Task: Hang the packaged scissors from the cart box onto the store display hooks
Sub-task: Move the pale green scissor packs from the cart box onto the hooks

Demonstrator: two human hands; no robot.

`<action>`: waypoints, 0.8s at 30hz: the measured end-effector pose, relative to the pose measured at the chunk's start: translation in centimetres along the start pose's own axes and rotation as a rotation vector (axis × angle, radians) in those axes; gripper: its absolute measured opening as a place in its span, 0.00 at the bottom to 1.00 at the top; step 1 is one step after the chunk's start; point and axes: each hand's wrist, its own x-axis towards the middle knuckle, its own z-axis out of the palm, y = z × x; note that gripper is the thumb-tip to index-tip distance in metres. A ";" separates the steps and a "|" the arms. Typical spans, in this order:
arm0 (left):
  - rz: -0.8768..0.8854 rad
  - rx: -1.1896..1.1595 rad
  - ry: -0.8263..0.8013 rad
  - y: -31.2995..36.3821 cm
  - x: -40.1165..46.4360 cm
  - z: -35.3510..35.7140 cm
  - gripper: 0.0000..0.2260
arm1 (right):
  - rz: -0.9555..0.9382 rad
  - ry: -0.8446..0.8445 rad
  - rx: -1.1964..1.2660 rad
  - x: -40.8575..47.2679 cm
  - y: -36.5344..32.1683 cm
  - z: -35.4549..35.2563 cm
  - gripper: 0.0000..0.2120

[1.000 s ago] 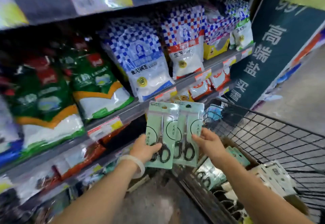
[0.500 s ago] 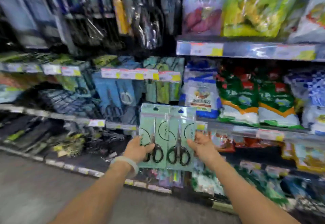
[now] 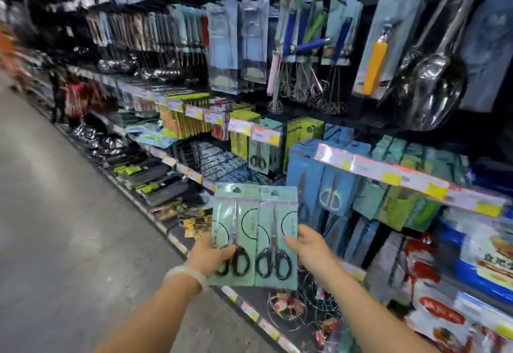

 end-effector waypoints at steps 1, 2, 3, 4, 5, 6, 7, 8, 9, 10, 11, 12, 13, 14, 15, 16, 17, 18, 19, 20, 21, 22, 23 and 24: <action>0.000 -0.015 0.008 0.5 1.5 -0.9 0.12 | -0.003 -0.003 -0.006 1.6 -0.6 0.9 0.09; 0.001 -0.021 0.012 0.9 3.1 -1.9 0.13 | -0.004 -0.007 -0.007 3.2 -1.2 1.7 0.09; -0.003 -0.017 0.013 1.4 4.7 -2.8 0.14 | -0.005 -0.009 -0.008 4.9 -1.7 2.4 0.09; -0.009 -0.017 0.012 1.9 6.1 -3.5 0.15 | 0.003 -0.010 -0.013 6.4 -2.2 3.0 0.10; -0.020 -0.016 0.014 2.1 7.8 -4.3 0.16 | 0.010 -0.015 -0.010 7.8 -2.9 3.5 0.11; -0.024 -0.020 0.014 2.4 9.1 -4.8 0.15 | 0.011 -0.022 0.003 9.4 -3.3 4.0 0.12; -0.025 -0.023 0.020 2.7 10.3 -5.3 0.12 | 0.015 -0.022 0.013 10.9 -3.6 4.4 0.11; -0.022 -0.025 0.023 2.9 11.2 -5.7 0.10 | 0.022 -0.017 0.024 12.2 -3.8 4.9 0.11; -0.019 -0.030 0.028 3.0 12.1 -6.0 0.08 | 0.033 -0.010 0.037 13.4 -3.9 5.4 0.09; -0.022 -0.036 0.028 3.1 13.0 -6.3 0.06 | 0.047 -0.002 0.048 14.6 -3.7 5.9 0.08; -0.028 -0.040 0.023 2.9 14.0 -6.6 0.06 | 0.070 0.012 0.048 15.5 -3.5 6.4 0.08; -0.038 -0.041 0.022 2.7 14.9 -6.8 0.06 | 0.091 0.024 0.042 16.4 -3.3 6.8 0.08; -0.041 -0.052 0.017 2.5 15.9 -7.0 0.06 | 0.109 0.037 0.021 17.4 -2.9 7.2 0.08; -0.049 -0.057 0.010 2.4 17.0 -7.3 0.07 | 0.127 0.047 -0.006 18.2 -2.7 7.5 0.09; -0.047 -0.055 0.004 2.3 18.2 -7.5 0.09 | 0.143 0.059 -0.027 19.1 -2.7 7.7 0.09; -0.049 -0.043 -0.003 2.4 19.4 -7.8 0.09 | 0.153 0.071 -0.031 20.1 -2.7 7.9 0.09; -0.050 -0.036 -0.009 2.4 20.7 -8.0 0.10 | 0.166 0.087 -0.027 21.2 -2.6 8.2 0.09; -0.058 -0.032 -0.021 2.5 22.0 -8.3 0.12 | 0.181 0.109 -0.025 22.1 -2.9 8.4 0.10; -0.060 -0.025 -0.038 2.8 23.2 -8.6 0.14 | 0.197 0.131 -0.025 23.0 -3.3 8.6 0.12; -0.054 -0.014 -0.059 3.1 24.6 -8.9 0.16 | 0.205 0.152 -0.031 24.0 -3.6 8.9 0.12; -0.043 -0.010 -0.081 3.3 26.0 -9.2 0.17 | 0.204 0.170 -0.040 24.8 -4.2 9.1 0.11; -0.041 0.004 -0.103 3.9 27.0 -9.4 0.17 | 0.195 0.188 -0.051 25.7 -4.9 9.4 0.09; -0.024 0.016 -0.125 4.7 28.0 -9.6 0.15 | 0.185 0.208 -0.059 26.6 -5.5 9.7 0.08; -0.011 0.041 -0.149 5.6 29.0 -9.9 0.12 | 0.166 0.232 -0.062 27.6 -6.2 10.0 0.06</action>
